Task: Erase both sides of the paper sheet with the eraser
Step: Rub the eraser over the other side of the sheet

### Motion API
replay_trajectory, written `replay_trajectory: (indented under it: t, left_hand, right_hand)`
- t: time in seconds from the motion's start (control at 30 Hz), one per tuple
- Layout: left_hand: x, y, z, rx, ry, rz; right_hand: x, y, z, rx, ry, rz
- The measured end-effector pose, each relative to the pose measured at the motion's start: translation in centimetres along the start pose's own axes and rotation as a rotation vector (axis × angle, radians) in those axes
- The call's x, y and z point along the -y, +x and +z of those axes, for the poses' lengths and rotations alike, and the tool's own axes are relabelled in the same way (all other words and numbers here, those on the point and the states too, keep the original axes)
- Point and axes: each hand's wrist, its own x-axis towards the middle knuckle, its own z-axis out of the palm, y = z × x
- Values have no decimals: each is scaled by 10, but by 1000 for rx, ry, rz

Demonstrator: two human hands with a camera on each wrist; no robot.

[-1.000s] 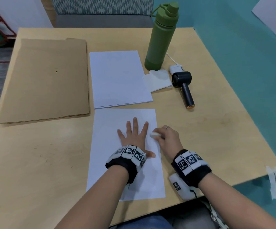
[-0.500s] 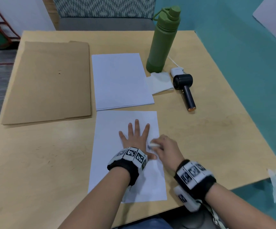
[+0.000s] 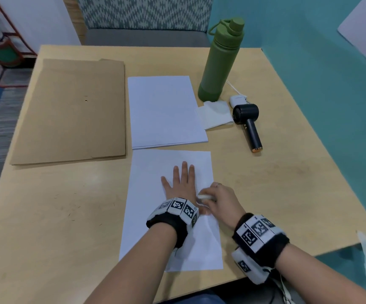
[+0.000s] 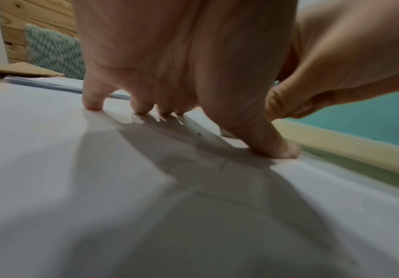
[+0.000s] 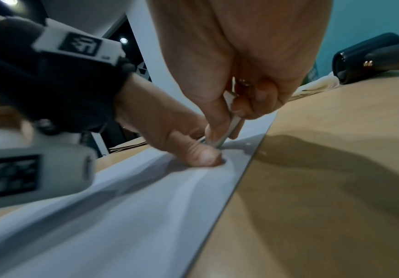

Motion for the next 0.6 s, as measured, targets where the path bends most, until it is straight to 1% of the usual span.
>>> replay_trajectory:
  t: [0.07,0.17,0.23,0.3,0.43,0.53,0.6]
  left_hand:
    - [0,0,0,2,-5,15]
    - [2,-2,-1,-4,6,28]
    - [2,-2,0,1,6,24]
    - [3,-3,-1,-2,-6,24]
    - [4,-5,-1,-7,-29,36]
    - [5,-4,-1,-1,-33,50]
    - [10,-5,-3,-21,-61,82]
  right_hand:
    - [1,10,-6,15,-32,6]
    - [7,41,-13,-68,-59,37]
    - [10,50,-14,-108,-26,62]
    - [8,39,-9,-106,-15,62]
    - [-6,4,-2,8,1,48]
    - [-11,2,-7,52,155,106]
    - [-15,7,-9,11,276,143]
